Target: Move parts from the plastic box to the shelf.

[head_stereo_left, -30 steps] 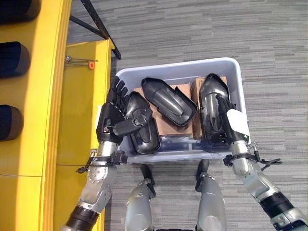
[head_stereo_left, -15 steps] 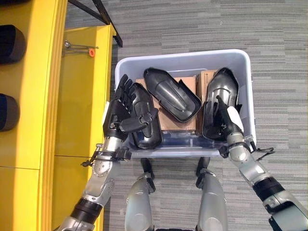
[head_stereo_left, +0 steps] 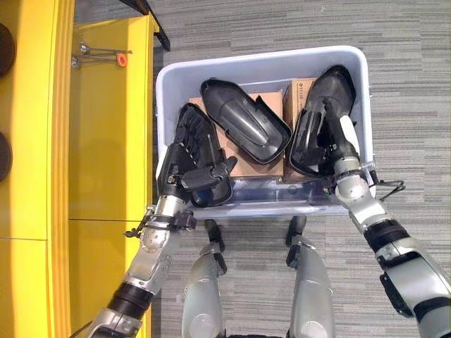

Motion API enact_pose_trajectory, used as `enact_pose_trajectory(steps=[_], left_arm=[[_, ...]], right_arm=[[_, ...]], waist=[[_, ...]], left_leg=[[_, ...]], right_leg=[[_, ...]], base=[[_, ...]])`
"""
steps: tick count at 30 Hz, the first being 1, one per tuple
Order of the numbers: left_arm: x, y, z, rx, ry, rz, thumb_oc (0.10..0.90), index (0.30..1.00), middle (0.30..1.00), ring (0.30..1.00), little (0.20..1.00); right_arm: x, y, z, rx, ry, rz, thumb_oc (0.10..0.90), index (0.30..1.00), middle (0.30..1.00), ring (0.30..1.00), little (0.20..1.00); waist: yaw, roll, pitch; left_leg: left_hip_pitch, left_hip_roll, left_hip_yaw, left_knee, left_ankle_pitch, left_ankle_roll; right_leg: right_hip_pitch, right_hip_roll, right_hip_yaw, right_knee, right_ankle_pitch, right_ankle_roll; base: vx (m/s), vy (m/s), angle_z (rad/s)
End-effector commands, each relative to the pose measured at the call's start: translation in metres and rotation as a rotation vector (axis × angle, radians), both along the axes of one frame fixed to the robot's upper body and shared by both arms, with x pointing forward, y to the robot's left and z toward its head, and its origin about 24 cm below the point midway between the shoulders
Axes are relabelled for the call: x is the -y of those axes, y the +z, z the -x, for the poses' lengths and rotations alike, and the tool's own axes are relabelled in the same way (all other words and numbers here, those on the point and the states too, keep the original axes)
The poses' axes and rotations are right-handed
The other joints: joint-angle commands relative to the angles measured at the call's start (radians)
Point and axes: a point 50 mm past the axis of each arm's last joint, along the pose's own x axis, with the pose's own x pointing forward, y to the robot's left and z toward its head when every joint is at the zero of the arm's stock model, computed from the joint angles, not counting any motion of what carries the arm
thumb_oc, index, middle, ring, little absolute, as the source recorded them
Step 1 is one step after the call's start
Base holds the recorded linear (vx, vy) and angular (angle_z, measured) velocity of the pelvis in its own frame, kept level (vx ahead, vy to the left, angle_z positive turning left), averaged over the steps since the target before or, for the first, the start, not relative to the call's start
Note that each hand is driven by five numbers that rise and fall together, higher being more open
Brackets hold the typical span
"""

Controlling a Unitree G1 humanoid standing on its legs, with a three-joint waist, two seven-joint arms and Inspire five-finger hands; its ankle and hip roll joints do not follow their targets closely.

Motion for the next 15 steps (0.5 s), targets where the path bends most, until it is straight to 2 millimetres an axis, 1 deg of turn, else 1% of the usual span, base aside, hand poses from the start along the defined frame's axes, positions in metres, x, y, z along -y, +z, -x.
enact_pose_trajectory(steps=[1,3,4,8,11,13,14,15], left_arm=[[0.008,0.047,0.005,0.239,-0.064,0.029,0.900,1.000,1.000,1.000,1.000],[0.008,0.048,0.005,0.238,-0.076,0.023,0.900,1.000,1.000,1.000,1.000],[0.009,0.048,0.005,0.237,-0.077,0.022,0.900,1.000,1.000,1.000,1.000],[0.008,0.047,0.007,0.238,-0.076,0.031,0.900,1.000,1.000,1.000,1.000],[0.006,0.048,0.008,0.244,-0.075,0.036,0.900,1.000,1.000,1.000,1.000],[0.007,0.048,0.010,0.245,-0.070,0.032,0.900,1.000,1.000,1.000,1.000],[0.007,0.048,0.011,0.245,-0.070,0.032,0.900,1.000,1.000,1.000,1.000],[0.006,0.046,0.012,0.239,-0.071,0.033,0.900,1.000,1.000,1.000,1.000]], right_arm=[[0.027,-0.022,0.002,-0.125,-0.128,0.034,0.900,1.000,1.000,1.000,1.000],[0.028,-0.009,-0.001,-0.064,-0.118,0.104,0.900,1.000,1.000,1.000,1.000],[0.028,-0.007,-0.001,-0.054,-0.116,0.111,0.900,1.000,1.000,1.000,1.000],[0.025,0.020,0.002,0.143,-0.124,0.144,0.900,1.000,1.000,1.000,1.000],[0.020,0.030,0.004,0.200,-0.101,0.178,0.900,1.000,1.000,1.000,1.000],[0.011,0.037,0.008,0.248,-0.056,0.219,0.900,1.000,1.000,1.000,1.000],[0.010,0.037,0.009,0.255,-0.051,0.225,0.900,1.000,1.000,1.000,1.000],[0.005,0.039,0.012,0.281,-0.043,0.247,0.900,1.000,1.000,1.000,1.000]], waist=[[0.054,0.034,-0.009],[0.058,0.035,-0.009],[0.058,0.035,-0.009],[0.051,0.033,-0.009],[0.046,0.031,-0.009],[0.041,0.029,-0.009],[0.040,0.028,-0.009],[0.038,0.026,-0.009]], left_leg=[[-0.049,-0.005,-0.052,0.049,-0.088,-0.007],[-0.046,-0.003,-0.053,0.050,-0.087,-0.008],[-0.046,-0.003,-0.053,0.050,-0.086,-0.007],[-0.028,0.000,-0.049,0.044,-0.086,-0.005],[-0.020,-0.001,-0.047,0.044,-0.090,-0.003],[-0.008,-0.003,-0.048,0.045,-0.094,-0.001],[-0.006,-0.003,-0.048,0.046,-0.094,-0.001],[-0.001,-0.003,-0.048,0.052,-0.098,0.000]], right_leg=[[0.007,0.010,-0.043,0.116,-0.154,0.036],[0.010,0.010,-0.049,0.120,-0.157,0.035],[0.011,0.011,-0.049,0.121,-0.157,0.035],[0.026,0.012,-0.047,0.110,-0.153,0.039],[0.032,0.014,-0.045,0.108,-0.155,0.041],[0.044,0.018,-0.040,0.105,-0.157,0.042],[0.045,0.018,-0.040,0.105,-0.158,0.043],[0.053,0.020,-0.038,0.109,-0.161,0.042]], base=[[0.01,-0.019,0.07],[0.00,-0.016,0.05],[0.00,0.000,0.00],[0.00,0.000,0.00],[0.00,0.000,0.00],[0.00,0.000,0.00],[0.03,0.019,0.02],[0.03,0.010,0.03]])
